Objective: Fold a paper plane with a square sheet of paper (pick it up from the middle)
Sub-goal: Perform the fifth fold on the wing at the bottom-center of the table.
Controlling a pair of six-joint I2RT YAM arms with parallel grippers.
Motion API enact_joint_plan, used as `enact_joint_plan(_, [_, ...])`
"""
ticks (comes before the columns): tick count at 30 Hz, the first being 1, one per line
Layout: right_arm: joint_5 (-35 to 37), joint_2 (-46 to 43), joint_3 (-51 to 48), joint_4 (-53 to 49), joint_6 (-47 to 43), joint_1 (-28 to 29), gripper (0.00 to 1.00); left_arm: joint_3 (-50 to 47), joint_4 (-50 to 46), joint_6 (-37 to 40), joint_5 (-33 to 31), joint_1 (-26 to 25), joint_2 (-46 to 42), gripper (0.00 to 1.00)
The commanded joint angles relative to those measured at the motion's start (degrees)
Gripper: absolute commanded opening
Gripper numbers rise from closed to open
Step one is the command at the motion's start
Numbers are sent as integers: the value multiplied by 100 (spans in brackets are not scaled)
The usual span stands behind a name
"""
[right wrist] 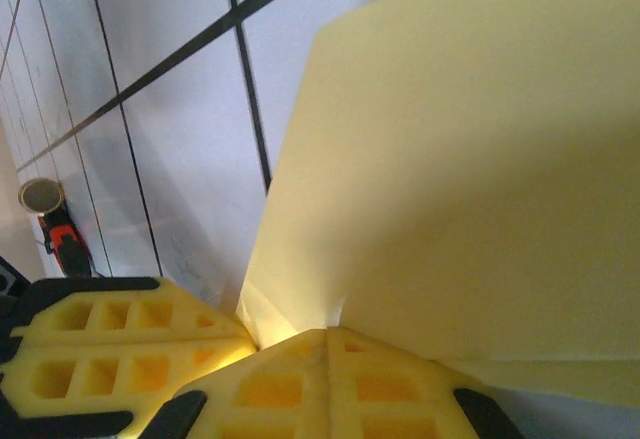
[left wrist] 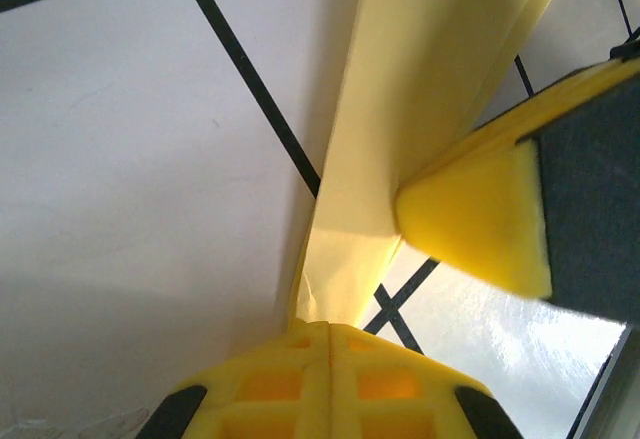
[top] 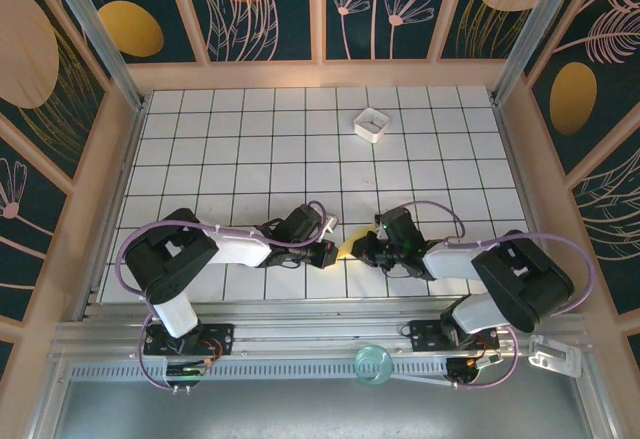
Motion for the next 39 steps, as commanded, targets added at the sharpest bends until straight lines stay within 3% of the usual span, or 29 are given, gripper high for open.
enact_joint_plan(1, [419,-125,-38,-809,-63,-364,5,-250,-725,185,-352,27,281,0])
enact_joint_plan(8, [-230,-556,20,-86,-220,-203,6,-213,-725,158,-339,25,295,0])
enact_joint_plan(16, [-373,185,179,668,26,236,6,-211,-725,142,-342,29,302,0])
enact_joint_plan(21, [-258,453,227,558,-7,239,6,-204,-727,126,-339,30,306,0])
enact_joint_plan(29, [97,175,-46,-209,-288,-360,5,-283,-769,168,-374,25,323,0])
enact_joint_plan(39, [444,-411,-496,-836,-664,-1740,3,-314,-769,133,-410,24,300,0])
